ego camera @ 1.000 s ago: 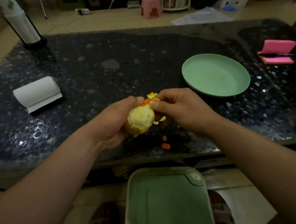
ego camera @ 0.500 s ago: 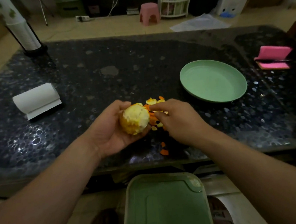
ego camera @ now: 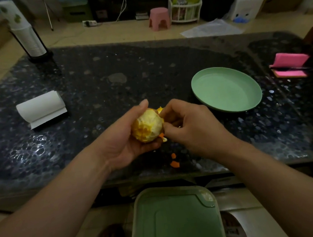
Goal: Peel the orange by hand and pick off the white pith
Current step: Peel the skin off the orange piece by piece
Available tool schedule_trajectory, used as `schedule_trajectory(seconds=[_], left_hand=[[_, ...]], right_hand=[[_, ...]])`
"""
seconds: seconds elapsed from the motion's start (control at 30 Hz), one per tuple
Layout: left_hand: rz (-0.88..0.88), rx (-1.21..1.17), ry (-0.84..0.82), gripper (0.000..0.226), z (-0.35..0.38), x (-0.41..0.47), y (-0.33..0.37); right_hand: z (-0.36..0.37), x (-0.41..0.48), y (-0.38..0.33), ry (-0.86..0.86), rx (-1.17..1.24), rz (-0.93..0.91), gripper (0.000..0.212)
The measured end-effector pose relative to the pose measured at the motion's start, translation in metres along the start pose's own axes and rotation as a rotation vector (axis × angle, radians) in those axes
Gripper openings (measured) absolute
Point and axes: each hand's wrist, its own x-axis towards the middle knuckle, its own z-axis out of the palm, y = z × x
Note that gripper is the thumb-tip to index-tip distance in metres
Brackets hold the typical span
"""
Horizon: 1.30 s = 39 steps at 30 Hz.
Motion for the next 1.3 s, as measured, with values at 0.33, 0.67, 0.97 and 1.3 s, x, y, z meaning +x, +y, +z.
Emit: schedule_trajectory(seconds=[0.33,0.67,0.97,1.3], left_hand=[[0.055,-0.009,-0.006,0.037,0.003,-0.001,-0.003],[0.133,0.103,-0.048,0.030,-0.002,0.001,-0.004],[0.173,0.135,-0.030,0.033,-0.002,0.001,-0.001],[0.111,0.304,0.080,0.037,0.004,0.009,-0.007]], right_hand=[[0.008,0.000,-0.005,0.089,0.229,0.125,0.018],[0.009,0.000,-0.004,0.116,0.185,0.066,0.015],[0.002,0.004,0.001,0.014,0.340,0.218,0.008],[0.022,-0.004,-0.009,0.210,-0.331,-0.133,0.006]])
